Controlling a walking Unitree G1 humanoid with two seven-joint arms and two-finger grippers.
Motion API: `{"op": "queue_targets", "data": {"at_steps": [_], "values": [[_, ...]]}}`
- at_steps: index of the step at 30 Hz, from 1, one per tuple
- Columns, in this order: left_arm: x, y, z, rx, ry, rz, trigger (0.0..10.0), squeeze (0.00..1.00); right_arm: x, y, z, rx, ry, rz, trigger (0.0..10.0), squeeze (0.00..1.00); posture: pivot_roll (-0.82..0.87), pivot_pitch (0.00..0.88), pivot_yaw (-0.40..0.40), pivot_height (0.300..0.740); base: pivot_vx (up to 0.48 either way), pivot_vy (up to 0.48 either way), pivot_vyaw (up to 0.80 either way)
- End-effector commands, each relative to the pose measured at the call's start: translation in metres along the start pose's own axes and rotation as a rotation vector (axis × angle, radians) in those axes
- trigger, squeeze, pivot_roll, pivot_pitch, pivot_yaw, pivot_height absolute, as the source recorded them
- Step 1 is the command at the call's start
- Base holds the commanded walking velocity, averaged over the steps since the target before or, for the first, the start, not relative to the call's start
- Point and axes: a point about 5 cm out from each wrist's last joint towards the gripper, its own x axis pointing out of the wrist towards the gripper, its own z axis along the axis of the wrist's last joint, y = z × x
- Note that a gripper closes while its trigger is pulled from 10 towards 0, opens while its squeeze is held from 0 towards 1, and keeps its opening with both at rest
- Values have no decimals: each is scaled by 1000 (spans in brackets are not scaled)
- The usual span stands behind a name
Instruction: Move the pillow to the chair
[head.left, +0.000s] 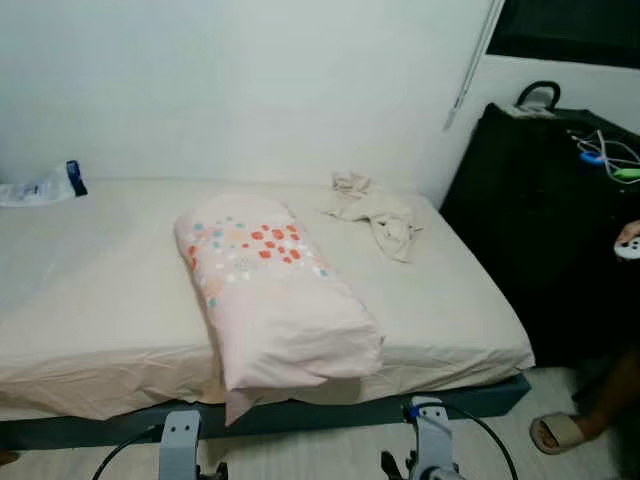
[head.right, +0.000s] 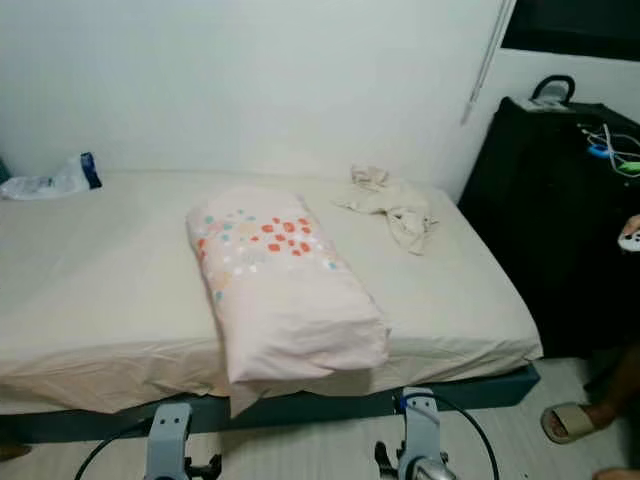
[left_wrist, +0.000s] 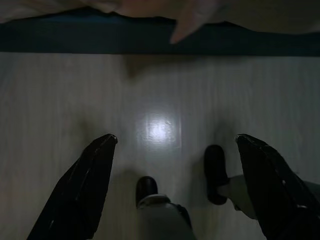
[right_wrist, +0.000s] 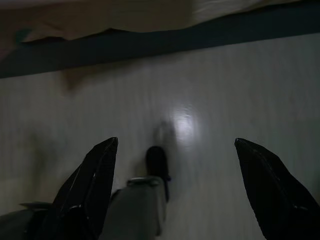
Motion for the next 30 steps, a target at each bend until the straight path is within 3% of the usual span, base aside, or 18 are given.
{"op": "queue_targets", "data": {"at_steps": [1,7,13,19,30], "values": [[1,-5,3,12,-3,-17,10000,0,1,1,4,9,-15,-2,10000,0,141,0,-73,740,0,0,0],[1,-7,2,13,-3,-23,10000,0,0,0,2,2,-7,-4,10000,0,140,0,-76,740,0,0,0],[1,-9,2,8,-4,-28,10000,0,0,-3,-2,-12,16,-22,10000,0,138,0,-77,740,246,0,0],[1,-10,0,12,-2,-33,10000,0,-1,-5,-6,-37,40,-34,10000,0,136,0,-76,740,255,0,-710],[0,-11,-2,17,0,-40,10000,0,0,-3,-3,-42,13,-31,10000,0,137,0,-75,740,282,0,0]]}}
